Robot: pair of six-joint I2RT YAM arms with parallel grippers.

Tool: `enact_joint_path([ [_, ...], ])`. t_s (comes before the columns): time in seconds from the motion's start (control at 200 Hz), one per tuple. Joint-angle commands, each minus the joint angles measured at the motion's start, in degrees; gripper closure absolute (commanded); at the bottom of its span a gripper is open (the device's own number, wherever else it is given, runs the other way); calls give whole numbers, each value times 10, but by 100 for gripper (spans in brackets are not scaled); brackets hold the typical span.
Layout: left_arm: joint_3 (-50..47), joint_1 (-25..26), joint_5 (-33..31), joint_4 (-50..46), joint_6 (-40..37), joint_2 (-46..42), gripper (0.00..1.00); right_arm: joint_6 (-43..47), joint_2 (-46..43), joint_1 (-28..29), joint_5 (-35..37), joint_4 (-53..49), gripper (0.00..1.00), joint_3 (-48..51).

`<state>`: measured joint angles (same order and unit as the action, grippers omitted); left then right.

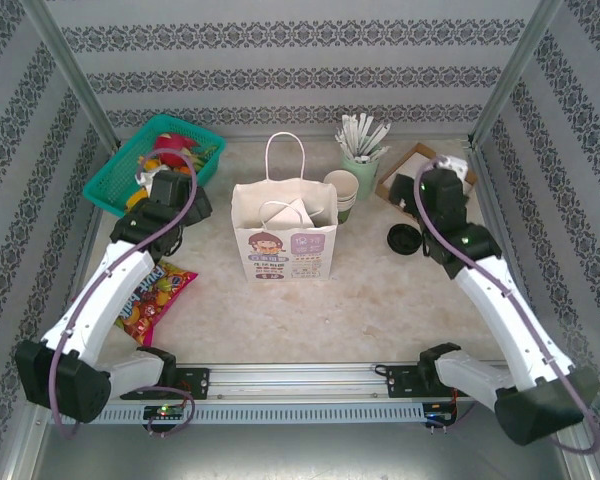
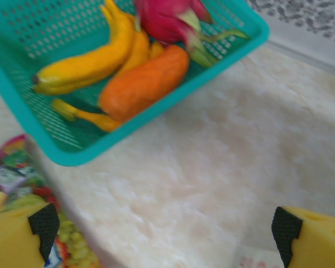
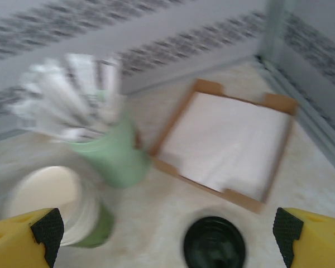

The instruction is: Pack the takeout coffee

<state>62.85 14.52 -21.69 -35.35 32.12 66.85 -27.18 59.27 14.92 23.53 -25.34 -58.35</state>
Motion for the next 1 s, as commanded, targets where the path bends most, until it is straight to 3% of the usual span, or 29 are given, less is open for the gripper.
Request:
enact_joint_path([
  [0.0,-51,-11,-132,76,-50,-26,0,-60,-33,-62,22,81,2,86],
  [0.12,-118,-24,-260,141,-76,-27,1,-50,-41,-116,4,120,2,167],
  [0.23,-175,-64,-280,183,-77,-20,0,-4,-14,-142,-13,160,2,213],
  [0.35,-239,-120,-226,258,-104,-5,0,52,47,-154,-45,204,2,235],
  [0.56,-299,-191,-25,393,-166,43,0,145,163,-156,-100,310,2,238],
  [0.739,-329,-201,90,549,-209,115,0,190,210,-156,-135,429,2,247],
  [0.994,-372,-202,181,722,-229,157,1,225,249,-155,-188,563,2,266],
])
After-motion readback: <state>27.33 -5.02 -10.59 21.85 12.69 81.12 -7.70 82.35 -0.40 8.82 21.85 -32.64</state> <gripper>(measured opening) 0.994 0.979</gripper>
